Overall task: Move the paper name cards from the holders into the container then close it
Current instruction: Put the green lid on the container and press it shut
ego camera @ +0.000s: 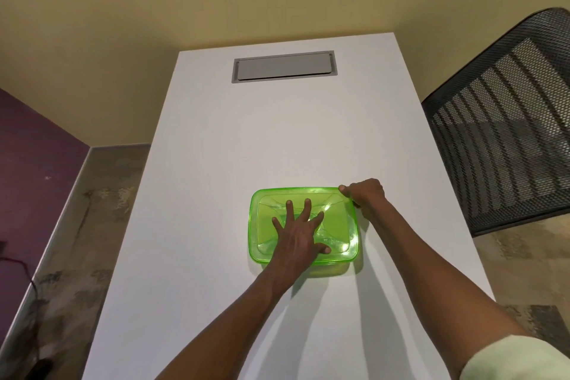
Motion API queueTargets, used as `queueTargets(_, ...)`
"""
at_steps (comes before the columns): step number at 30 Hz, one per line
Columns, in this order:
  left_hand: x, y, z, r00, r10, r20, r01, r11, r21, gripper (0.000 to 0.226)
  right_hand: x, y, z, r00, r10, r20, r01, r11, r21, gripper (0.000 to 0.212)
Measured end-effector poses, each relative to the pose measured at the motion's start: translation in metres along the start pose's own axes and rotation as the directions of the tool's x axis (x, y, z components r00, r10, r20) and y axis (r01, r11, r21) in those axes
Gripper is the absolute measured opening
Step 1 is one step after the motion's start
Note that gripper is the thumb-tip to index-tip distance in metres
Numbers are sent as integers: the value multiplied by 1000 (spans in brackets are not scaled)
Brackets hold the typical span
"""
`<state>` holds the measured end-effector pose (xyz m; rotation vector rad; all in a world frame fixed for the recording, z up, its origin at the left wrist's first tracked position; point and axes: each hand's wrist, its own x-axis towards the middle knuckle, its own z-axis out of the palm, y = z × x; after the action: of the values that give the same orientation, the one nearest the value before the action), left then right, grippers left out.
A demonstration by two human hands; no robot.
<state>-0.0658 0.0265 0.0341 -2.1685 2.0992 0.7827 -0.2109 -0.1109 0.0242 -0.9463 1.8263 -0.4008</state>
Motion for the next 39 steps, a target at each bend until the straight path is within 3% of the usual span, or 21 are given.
queueTargets(5, -2, -1, 0, 1000, 6, -19, -7, 1000, -25, 84, 4, -3, -3, 998, 21, 59, -21, 1000, -9, 31)
queueTargets(7, -3, -2, 0, 999, 10, -34, -11, 999, -37, 84, 2, -5, -1, 999, -22, 49, 27, 996, -89, 28)
queueTargets(9, -6, -4, 1, 999, 14, -53, -17, 998, -54, 87, -6, -12, 4, 987, -157, 23, 157, 948, -276, 14)
queueTargets(10, -7, -6, 2, 998, 13, -64, -18, 998, -68, 90, -11, -15, 8, 965, -260, 31, 252, 892, -375, 7)
queueTargets(11, -9, -8, 3, 997, 11, -79, -17, 996, -85, 93, -16, -18, 13, 930, -365, 54, 349, 822, -451, 14)
queueTargets(14, -13, -20, 1, 987, -38, -157, 13, 988, -152, 100, -36, -29, 33, 817, -545, 190, 561, 674, -481, 29)
queueTargets(17, -14, -35, -8, 964, -156, -215, 113, 974, -199, 107, -48, -39, 60, 737, -589, 331, 671, 582, -459, 32)
queueTargets(22, -19, -48, -17, 950, -283, -130, 253, 945, -206, 129, -61, -60, 101, 664, -563, 492, 748, 503, -433, 37)
queueTargets(28, -21, -46, -13, 957, -265, -115, 239, 950, -202, 132, -58, -73, 134, 694, -388, 606, 704, 540, -461, 41)
queueTargets(35, -24, -45, -12, 962, -247, -114, 218, 951, -220, 129, -40, -80, 152, 850, -256, 461, 505, 649, -569, 41)
queueTargets(39, -24, -45, -13, 966, -244, -83, 220, 949, -227, 128, -36, -83, 156, 896, -192, 401, 404, 727, -554, 39)
